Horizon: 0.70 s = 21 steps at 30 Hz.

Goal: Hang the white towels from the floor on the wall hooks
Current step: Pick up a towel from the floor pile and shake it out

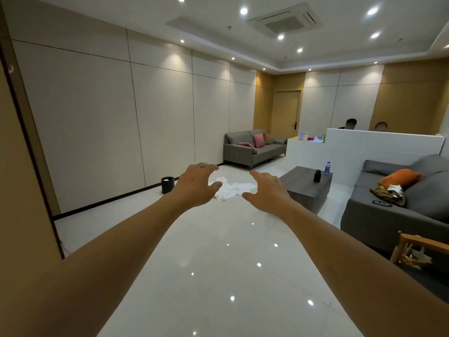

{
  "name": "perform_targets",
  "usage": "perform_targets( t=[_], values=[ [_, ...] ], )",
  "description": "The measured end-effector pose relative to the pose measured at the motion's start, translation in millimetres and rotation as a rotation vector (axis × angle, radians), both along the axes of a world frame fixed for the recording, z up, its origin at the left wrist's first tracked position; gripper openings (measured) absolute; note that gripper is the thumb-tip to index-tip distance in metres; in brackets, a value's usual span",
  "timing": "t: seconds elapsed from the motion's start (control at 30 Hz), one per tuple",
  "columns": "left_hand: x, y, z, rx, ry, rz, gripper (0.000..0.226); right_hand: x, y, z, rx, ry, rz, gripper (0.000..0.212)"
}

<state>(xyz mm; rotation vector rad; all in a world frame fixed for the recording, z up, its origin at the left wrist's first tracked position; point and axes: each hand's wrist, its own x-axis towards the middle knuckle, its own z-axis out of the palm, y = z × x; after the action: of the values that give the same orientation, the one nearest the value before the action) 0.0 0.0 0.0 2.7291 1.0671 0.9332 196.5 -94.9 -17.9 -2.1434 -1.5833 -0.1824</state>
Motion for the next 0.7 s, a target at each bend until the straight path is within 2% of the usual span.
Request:
perform_targets(
  t=[0.3, 0.7],
  values=[
    [109, 130, 12, 0.044, 0.020, 0.040, 0.055, 103, 146, 3, -0.007, 0.027, 0.023, 0.077],
    [243, 337, -1, -0.055, 0.034, 0.073, 0.057, 245, 352, -1, -0.064, 0.086, 0.054, 0.072]
  ],
)
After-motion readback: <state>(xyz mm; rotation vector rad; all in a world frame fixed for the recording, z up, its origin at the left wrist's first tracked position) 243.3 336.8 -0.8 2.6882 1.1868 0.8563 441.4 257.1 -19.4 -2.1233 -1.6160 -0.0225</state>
